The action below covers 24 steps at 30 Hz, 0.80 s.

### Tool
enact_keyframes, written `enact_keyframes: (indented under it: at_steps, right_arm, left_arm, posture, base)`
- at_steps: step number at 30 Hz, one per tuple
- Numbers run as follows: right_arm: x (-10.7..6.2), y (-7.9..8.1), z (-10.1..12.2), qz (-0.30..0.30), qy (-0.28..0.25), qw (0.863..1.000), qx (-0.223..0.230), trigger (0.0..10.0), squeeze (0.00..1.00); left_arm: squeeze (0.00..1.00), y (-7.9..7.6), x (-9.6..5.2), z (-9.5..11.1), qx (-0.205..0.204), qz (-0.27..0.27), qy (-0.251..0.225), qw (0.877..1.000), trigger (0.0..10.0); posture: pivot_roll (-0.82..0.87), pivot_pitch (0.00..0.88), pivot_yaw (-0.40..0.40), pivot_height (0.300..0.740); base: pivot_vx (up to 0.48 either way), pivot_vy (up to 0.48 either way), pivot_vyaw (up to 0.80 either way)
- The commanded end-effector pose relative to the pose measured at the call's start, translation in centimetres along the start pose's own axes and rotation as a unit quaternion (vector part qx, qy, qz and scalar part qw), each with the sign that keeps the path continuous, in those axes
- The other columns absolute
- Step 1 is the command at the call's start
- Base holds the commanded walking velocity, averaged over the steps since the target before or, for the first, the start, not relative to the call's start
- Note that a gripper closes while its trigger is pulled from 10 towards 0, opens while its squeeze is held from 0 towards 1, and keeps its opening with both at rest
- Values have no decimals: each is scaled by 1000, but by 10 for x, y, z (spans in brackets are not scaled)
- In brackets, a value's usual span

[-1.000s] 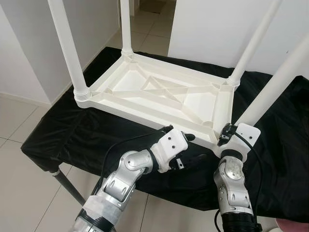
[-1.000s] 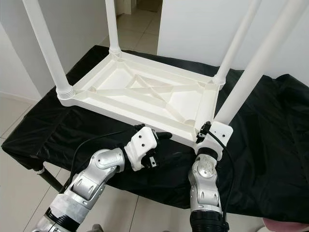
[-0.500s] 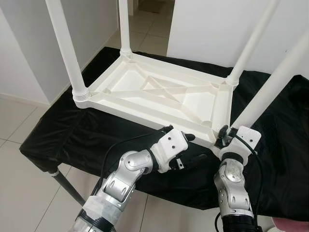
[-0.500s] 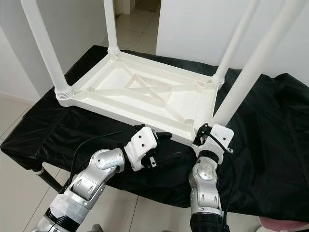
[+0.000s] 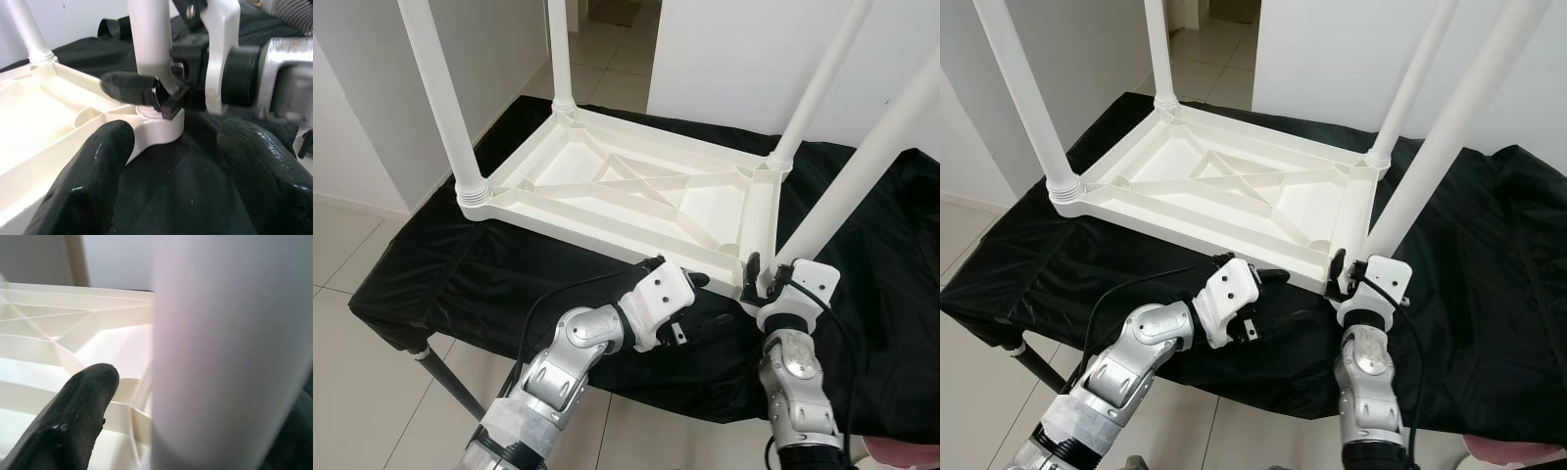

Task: Building children table

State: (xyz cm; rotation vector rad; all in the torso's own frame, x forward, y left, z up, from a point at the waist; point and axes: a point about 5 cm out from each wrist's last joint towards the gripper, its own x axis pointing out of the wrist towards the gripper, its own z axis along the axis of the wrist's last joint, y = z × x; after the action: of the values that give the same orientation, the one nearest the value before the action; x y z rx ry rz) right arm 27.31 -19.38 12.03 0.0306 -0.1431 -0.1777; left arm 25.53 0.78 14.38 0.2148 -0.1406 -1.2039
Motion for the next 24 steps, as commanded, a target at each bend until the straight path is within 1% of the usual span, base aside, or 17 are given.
enact_keyframes:
  at_steps: [1,4,5,7,9,10,11,12,13,14,16,17,18,21,22,23,24]
  right_arm:
    - [-1,2,-3,11,5,1000,7,10000,0]
    - [10,-12,2,73,-3,997,-8,10000,0]
    - [10,-12,2,73,-3,997,-8,10000,0]
    - [18,-21,8,132,-3,991,-13,10000,0]
    - [20,-23,10,160,0,987,-15,10000,0]
    - [20,-23,10,160,0,987,-15,10000,0]
    - [20,-25,10,181,4,983,-26,10000,0]
    - [20,-25,10,181,4,983,-26,10000,0]
    - [20,-27,11,196,5,980,-36,10000,0]
    - [18,-31,10,225,15,974,-39,8980,0]
    - [15,-32,8,242,26,969,-37,6706,0]
    - [15,-33,7,250,29,967,-39,6275,0]
    - [15,-33,7,250,29,967,-39,6275,0]
    - [13,-34,4,273,37,961,-32,4431,0]
    - [12,-34,3,277,40,960,-32,4431,0]
    - [12,-34,1,279,44,959,-32,2667,0]
    - [11,-34,-1,280,47,958,-31,2431,0]
  left_arm:
    - [0,-1,1,3,6,15,0,1000,10000]
    - [0,-2,1,2,5,13,0,1000,10000]
    - [0,-2,1,2,5,13,0,1000,10000]
    - [0,-2,3,3,4,11,-1,1000,10000]
    - [0,-2,3,3,4,10,-2,1000,10000]
    - [0,-2,3,3,4,10,-2,1000,10000]
    - [0,-2,3,3,6,9,-1,1000,10000]
    - [0,-2,3,3,6,9,-1,1000,10000]
    - [0,-2,3,2,11,9,3,1000,10000]
    - [0,-3,3,1,14,9,6,1000,10000]
    - [0,-2,3,1,13,8,4,1000,10000]
    - [0,-3,4,1,13,8,4,1000,10000]
    - [0,-3,4,1,13,8,4,1000,10000]
    - [0,-2,4,2,13,7,3,1000,10000]
    - [0,-2,5,2,14,7,3,1000,10000]
    - [0,-2,5,2,14,7,3,1000,10000]
    - [0,-2,5,2,14,6,3,1000,10000]
  posture:
    - [-60,0,-39,740]
    - [-68,0,-34,740]
    - [-68,0,-34,740]
    - [-69,0,-32,740]
    - [-70,0,-32,740]
    - [-70,0,-32,740]
    - [-70,0,-36,740]
    - [-70,0,-36,740]
    - [-70,0,-36,740]
    - [-70,0,-36,740]
    - [-72,0,-33,740]
    - [-72,0,-33,740]
    - [-72,0,-33,740]
    - [-75,0,-30,740]
    - [-75,0,-30,740]
    - [-76,0,-28,740]
    - [-76,0,-28,740]
  base:
    - [0,0,0]
    - [0,0,0]
    - [0,0,0]
    - [0,0,0]
    - [0,0,0]
    - [0,0,0]
    - [0,0,0]
    - [0,0,0]
    - [0,0,0]
    - [0,0,0]
    - [0,0,0]
    - [0,0,0]
    - [0,0,0]
    - [0,0,0]
    - [0,0,0]
    - [0,0,0]
    - [0,0,0]
